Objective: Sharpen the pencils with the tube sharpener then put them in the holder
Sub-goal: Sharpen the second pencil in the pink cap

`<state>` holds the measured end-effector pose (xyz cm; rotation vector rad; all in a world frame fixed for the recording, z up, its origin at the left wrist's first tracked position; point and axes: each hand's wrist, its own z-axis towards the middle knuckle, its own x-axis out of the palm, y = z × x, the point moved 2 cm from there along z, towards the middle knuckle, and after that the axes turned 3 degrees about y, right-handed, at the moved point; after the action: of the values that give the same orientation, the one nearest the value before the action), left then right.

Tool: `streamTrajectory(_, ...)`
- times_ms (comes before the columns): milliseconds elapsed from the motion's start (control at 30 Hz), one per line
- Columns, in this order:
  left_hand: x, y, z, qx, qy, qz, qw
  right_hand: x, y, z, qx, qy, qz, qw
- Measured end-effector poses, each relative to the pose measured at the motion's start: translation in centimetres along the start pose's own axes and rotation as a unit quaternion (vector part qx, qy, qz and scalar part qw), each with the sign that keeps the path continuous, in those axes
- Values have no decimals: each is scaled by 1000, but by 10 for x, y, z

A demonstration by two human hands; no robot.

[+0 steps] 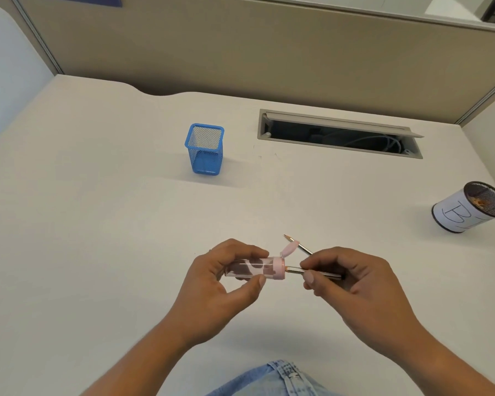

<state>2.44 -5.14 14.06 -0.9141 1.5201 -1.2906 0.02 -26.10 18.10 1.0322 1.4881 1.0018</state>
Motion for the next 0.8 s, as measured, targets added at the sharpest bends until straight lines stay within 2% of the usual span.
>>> streamTrajectory(133,0,-1,1,-35,41,17,998,1,4,3,-90,7,-111,990)
streamTrajectory(233,2,-5,2,-72,85,-22,994,0,2,7,-152,-17,-189,970)
streamTrajectory(367,3,-12,3,-74,103,-34,991,-2,-4,14,-248,15,-332,910)
streamTrajectory(500,3,-15,4,-76,109,-69,989,-6,1,14,-307,29,-419,854)
streamTrajectory(567,3,-15,4,-65,98,-60,991,-7,7,14,-308,36,-433,846)
streamTrajectory(633,4,-18,4,-19,78,-19,997,-5,13,13,-259,48,-396,880)
streamTrajectory(733,7,-22,5,63,51,61,995,-5,11,15,-42,54,-204,977)
streamTrajectory(800,9,-21,5,105,55,104,988,-7,7,16,112,88,-112,983)
